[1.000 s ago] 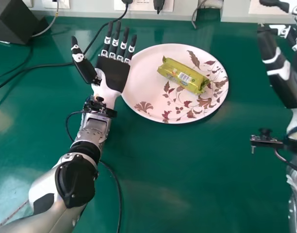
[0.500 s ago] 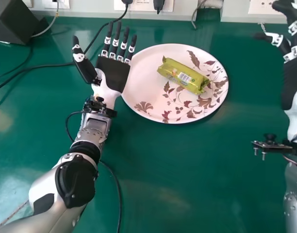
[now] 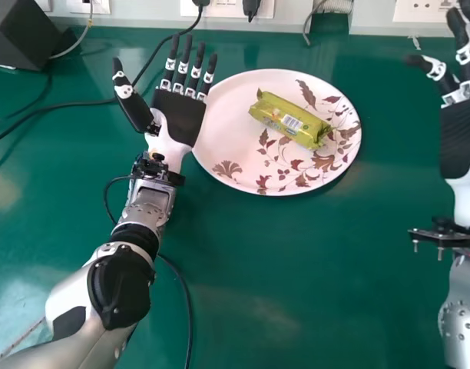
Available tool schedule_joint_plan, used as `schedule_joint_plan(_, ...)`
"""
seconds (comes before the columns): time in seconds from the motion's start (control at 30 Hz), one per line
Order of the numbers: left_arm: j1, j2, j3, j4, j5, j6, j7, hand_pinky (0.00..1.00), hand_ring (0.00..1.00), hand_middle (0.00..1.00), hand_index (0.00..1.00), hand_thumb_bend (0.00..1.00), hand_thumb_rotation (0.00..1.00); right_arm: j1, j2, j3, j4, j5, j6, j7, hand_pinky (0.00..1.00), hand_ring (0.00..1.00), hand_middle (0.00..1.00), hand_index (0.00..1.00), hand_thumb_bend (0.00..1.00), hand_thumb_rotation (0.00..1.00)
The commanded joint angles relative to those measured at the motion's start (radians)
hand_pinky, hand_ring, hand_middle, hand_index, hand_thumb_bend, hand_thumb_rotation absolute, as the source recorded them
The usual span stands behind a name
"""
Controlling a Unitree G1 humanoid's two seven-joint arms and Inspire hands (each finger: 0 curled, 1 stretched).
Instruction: Pick up biscuit and place it in the plate
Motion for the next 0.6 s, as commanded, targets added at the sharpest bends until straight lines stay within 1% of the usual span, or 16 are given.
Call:
schedule_joint_plan(0.0, 0.047, -0.001, -0.014, 0.015, 0.011, -0.005, -0.004, 0.80, 0.80, 0.92, 0.99, 0.97, 0.38, -0.005, 0.015, -0.016, 0.023, 0.041, 0.008, 0.030, 0.64, 0.79, 0.96, 0.77, 1.00, 0.15)
schedule_joint_plan(0.1, 0.047, 0.000, -0.015, 0.015, 0.012, -0.006, -0.003, 0.78, 0.79, 0.92, 0.98, 0.96, 0.38, -0.012, 0.021, -0.028, 0.052, 0.079, 0.013, 0.070, 0.64, 0.79, 0.96, 0.78, 1.00, 0.16)
schedule_joint_plan(0.17, 0.047, 0.002, -0.014, 0.015, 0.013, -0.003, 0.001, 0.75, 0.79, 0.91, 0.97, 0.96, 0.40, -0.011, 0.025, -0.034, 0.059, 0.092, 0.017, 0.083, 0.64, 0.79, 0.96, 0.78, 1.00, 0.15)
schedule_joint_plan(0.27, 0.046, 0.004, -0.013, 0.016, 0.013, 0.001, 0.008, 0.72, 0.79, 0.90, 0.97, 0.98, 0.43, -0.009, 0.032, -0.043, 0.064, 0.113, 0.024, 0.105, 0.63, 0.77, 0.94, 0.76, 1.00, 0.15)
schedule_joint_plan(0.37, 0.044, 0.006, -0.015, 0.013, 0.015, 0.001, 0.001, 0.73, 0.79, 0.90, 0.97, 0.99, 0.45, -0.006, 0.035, -0.049, 0.056, 0.116, 0.028, 0.117, 0.64, 0.77, 0.94, 0.76, 1.00, 0.15)
schedule_joint_plan(0.47, 0.046, 0.009, -0.014, 0.011, 0.013, 0.003, -0.014, 0.74, 0.80, 0.91, 0.98, 0.98, 0.45, -0.001, 0.038, -0.051, 0.049, 0.113, 0.029, 0.126, 0.65, 0.79, 0.96, 0.77, 1.00, 0.15)
schedule_joint_plan(0.57, 0.050, 0.013, -0.013, 0.011, 0.010, 0.011, -0.024, 0.75, 0.80, 0.92, 0.98, 0.99, 0.46, 0.003, 0.048, -0.049, 0.041, 0.102, 0.026, 0.124, 0.64, 0.79, 0.97, 0.77, 1.00, 0.14)
